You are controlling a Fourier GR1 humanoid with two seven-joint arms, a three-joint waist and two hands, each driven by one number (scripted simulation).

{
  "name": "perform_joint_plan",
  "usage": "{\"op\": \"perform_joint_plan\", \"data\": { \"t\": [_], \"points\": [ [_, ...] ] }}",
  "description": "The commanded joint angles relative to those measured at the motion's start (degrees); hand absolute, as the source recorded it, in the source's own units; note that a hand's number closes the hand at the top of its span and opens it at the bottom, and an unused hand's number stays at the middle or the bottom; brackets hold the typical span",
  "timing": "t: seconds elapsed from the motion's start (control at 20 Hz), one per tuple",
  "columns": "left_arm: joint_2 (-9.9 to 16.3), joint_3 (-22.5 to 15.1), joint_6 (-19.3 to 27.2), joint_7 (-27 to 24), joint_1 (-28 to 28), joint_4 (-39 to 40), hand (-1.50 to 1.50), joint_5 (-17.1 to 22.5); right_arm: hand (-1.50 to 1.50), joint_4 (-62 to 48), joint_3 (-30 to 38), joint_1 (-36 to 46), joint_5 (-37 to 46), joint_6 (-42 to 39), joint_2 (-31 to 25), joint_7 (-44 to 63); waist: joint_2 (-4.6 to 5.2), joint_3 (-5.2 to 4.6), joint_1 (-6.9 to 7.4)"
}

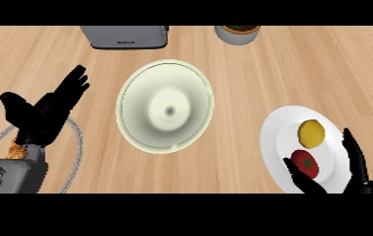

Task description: Pick the tomato from the plate and place it in the bowl

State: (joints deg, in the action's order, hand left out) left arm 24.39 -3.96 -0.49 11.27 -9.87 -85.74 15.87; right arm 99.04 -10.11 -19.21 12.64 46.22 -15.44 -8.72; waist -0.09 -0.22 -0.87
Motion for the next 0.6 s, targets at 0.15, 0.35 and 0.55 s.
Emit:
{"op": "perform_joint_plan", "data": {
  "t": [0.15, 0.35, 0.55],
  "points": [
    [0.1, 0.2, -0.5, 0.9, -1.3, -0.2, 0.0, -0.1, -1.5, 8.0, 0.2, -4.7, 16.3, -3.6, -9.0, 27.4, 0.52, -0.3, 1.16],
    [-0.1, 0.1, -0.7, 1.2, -2.4, 1.0, 0.0, -0.4, -1.5, 14.9, 1.1, -5.1, 18.8, -15.4, -15.4, 41.4, 0.67, -0.34, 1.16],
    [0.0, -0.3, -1.8, 3.5, -1.9, -1.0, 0.0, 0.8, -1.5, 20.5, -1.5, -0.7, 21.9, -26.6, -17.5, 57.4, 0.46, -0.22, 2.41]
  ]
}}
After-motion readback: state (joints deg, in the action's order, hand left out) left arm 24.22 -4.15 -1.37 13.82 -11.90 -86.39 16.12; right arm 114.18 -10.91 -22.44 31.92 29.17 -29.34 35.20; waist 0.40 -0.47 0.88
